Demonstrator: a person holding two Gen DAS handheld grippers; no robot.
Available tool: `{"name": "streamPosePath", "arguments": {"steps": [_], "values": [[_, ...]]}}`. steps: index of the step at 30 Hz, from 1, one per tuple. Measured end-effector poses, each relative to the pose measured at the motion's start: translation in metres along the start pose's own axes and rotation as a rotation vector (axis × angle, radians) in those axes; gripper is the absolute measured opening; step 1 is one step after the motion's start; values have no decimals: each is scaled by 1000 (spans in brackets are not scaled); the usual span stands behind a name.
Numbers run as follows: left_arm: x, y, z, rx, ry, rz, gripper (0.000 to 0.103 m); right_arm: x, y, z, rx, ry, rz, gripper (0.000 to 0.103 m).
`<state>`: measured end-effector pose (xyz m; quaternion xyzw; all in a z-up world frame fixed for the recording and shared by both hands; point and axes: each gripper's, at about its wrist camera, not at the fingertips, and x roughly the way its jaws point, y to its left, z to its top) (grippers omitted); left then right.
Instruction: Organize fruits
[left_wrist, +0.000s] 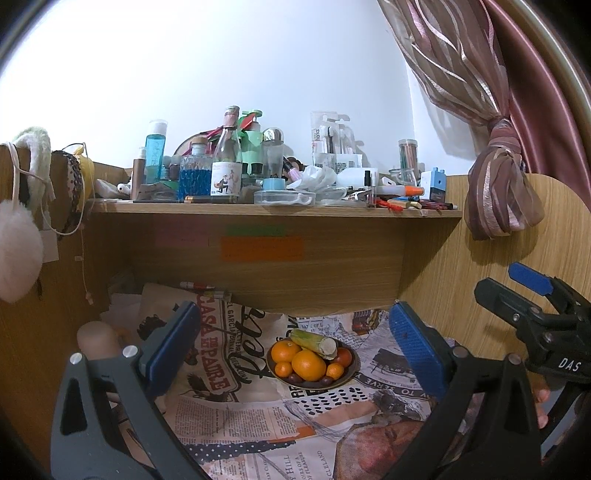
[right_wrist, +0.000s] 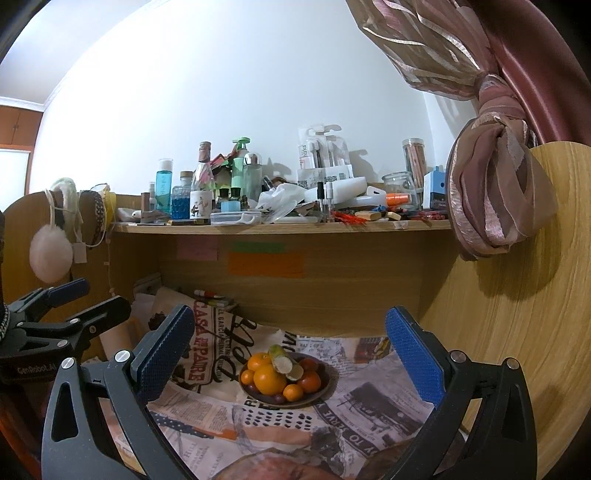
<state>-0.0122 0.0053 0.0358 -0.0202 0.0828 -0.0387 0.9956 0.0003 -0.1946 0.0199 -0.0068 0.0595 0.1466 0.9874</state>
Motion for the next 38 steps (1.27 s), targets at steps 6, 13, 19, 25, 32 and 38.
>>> {"name": "streamPosePath", "arguments": {"steps": [6, 13, 19, 25, 32, 38], "values": [[0, -1, 0, -1, -2, 1, 103, 1, -1, 0, 2, 2, 2, 103], [3, -3, -1, -5, 6, -4, 103, 1, -1, 0, 3, 4, 2, 103], [4, -6, -1, -15, 9, -15, 103, 2, -1, 0, 2, 1, -2, 103], [4, -8, -2, -11, 4, -25, 103, 1, -2, 0, 5, -7, -2, 103], [6, -13, -5, 0, 18, -25, 103, 4, -3, 0, 8, 1, 0, 103], [11, -11, -6, -14, 28, -17, 103, 10, -2, -2, 8, 15, 1, 103]]}}
